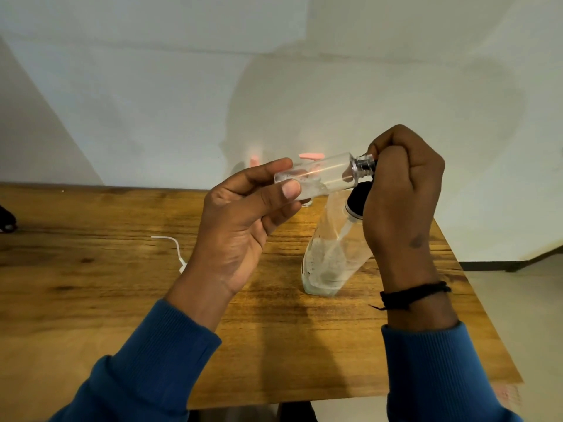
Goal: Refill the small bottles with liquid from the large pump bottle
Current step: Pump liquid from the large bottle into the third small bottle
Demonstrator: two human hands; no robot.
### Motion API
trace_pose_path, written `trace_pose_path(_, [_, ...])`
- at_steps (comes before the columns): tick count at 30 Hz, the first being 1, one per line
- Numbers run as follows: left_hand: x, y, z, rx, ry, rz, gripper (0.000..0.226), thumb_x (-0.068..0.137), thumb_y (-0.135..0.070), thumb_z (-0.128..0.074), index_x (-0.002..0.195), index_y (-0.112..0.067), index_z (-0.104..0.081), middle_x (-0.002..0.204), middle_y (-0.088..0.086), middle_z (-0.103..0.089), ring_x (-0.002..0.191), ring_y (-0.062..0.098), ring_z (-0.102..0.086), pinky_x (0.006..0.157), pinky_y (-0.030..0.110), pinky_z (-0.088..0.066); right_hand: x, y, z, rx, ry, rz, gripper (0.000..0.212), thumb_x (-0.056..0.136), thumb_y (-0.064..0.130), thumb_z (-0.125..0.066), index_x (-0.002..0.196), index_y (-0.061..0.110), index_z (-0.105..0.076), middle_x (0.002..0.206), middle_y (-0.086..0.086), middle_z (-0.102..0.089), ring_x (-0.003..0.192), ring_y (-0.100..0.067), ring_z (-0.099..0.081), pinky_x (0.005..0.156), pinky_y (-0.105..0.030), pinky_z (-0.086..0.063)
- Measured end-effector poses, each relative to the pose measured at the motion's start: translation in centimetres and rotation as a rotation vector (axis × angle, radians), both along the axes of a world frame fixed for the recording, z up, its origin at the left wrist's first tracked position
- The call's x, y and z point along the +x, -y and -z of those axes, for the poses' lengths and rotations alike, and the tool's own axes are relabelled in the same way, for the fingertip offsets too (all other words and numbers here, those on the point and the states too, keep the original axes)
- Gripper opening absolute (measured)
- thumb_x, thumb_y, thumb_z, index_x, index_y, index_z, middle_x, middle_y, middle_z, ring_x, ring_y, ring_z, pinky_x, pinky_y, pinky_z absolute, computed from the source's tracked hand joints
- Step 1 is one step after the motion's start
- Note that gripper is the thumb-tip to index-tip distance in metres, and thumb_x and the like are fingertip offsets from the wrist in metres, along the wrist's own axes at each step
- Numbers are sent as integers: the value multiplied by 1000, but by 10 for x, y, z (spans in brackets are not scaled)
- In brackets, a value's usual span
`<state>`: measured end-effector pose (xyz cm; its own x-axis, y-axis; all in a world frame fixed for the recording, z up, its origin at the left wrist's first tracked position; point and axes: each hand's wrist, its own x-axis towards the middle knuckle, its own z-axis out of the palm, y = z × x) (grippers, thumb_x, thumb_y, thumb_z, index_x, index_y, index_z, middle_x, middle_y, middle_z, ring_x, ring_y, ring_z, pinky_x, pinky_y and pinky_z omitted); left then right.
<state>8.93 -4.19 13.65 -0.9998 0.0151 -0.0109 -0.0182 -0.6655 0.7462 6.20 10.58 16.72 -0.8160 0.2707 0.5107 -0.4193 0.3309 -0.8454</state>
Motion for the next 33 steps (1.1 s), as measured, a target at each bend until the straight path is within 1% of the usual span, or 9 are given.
trace_pose_path(3, [0, 0, 1, -3, 10, -6, 31, 58, -9, -82, 88, -14, -80, 102, 12, -75, 88, 25, -73, 67, 21, -58, 0, 0, 0, -11, 11, -7, 22, 85, -5, -34, 69, -2, -49, 63, -18, -37, 48, -5, -33, 43, -12, -26])
trace_pose_path(7, [0, 1, -1, 4, -12, 7, 29, 62, -7, -80, 90, -14, -79, 104, 14, -75, 88, 26, -73, 68, 21, -59, 0, -1, -3, 23, 9, 12, 22, 86, -6, -34, 69, -3, -49, 62, -17, -38, 49, -5, -33, 44, -14, -25])
trace_pose_path(12, [0, 0, -1, -8, 20, -24, 25, 65, -3, -74, 87, -13, -79, 98, 10, -75, 86, 24, -73, 65, 20, -58, 1, 2, -1, -42, 37, -34, 23, 85, -6, -33, 69, -1, -48, 65, -25, -36, 46, -6, -31, 41, -17, -25])
trace_pose_path(18, [0, -1, -2, -5, 9, -14, 26, 64, -2, -76, 88, -13, -79, 100, 12, -75, 86, 25, -73, 66, 21, -58, -1, 0, -2, -39, 13, -15, 23, 85, -6, -33, 68, -1, -48, 63, -20, -35, 49, -6, -30, 42, -16, -25])
trace_pose_path(20, [0, -1, -1, -7, 8, -17, 27, 64, -3, -77, 89, -14, -79, 101, 12, -75, 87, 26, -73, 66, 21, -58, -2, 1, 0, -70, 19, -32, 22, 84, -4, -33, 68, 0, -47, 61, -12, -33, 49, -6, -28, 42, -18, -25])
trace_pose_path(22, [1, -1, -1, -3, 20, -22, 26, 65, -2, -75, 88, -13, -79, 100, 12, -75, 87, 27, -72, 66, 21, -58, -2, 1, 1, -52, 27, -31, 22, 85, -4, -34, 68, 1, -47, 60, -7, -35, 48, -5, -30, 42, -16, -25])
trace_pose_path(27, [0, -1, -2, 2, 2, -11, 27, 65, -3, -76, 90, -13, -79, 102, 13, -75, 87, 27, -73, 66, 21, -58, -1, -1, -2, -9, 10, -14, 24, 87, -7, -34, 68, 0, -49, 60, -8, -36, 48, -6, -33, 42, -13, -25])
trace_pose_path(30, [0, 0, -2, -3, 17, -25, 27, 64, -3, -77, 89, -13, -79, 100, 11, -75, 87, 25, -73, 66, 21, -58, -2, 2, 1, -51, 18, -25, 22, 85, -3, -34, 68, 1, -47, 61, -10, -36, 49, -7, -32, 42, -19, -26])
trace_pose_path(33, [1, -1, -2, -2, 20, -27, 25, 66, -3, -73, 88, -13, -79, 99, 11, -75, 88, 24, -73, 66, 20, -58, -2, 0, 1, -14, 8, -4, 21, 84, -2, -34, 68, 1, -47, 58, -3, -36, 49, -6, -32, 44, -18, -25])
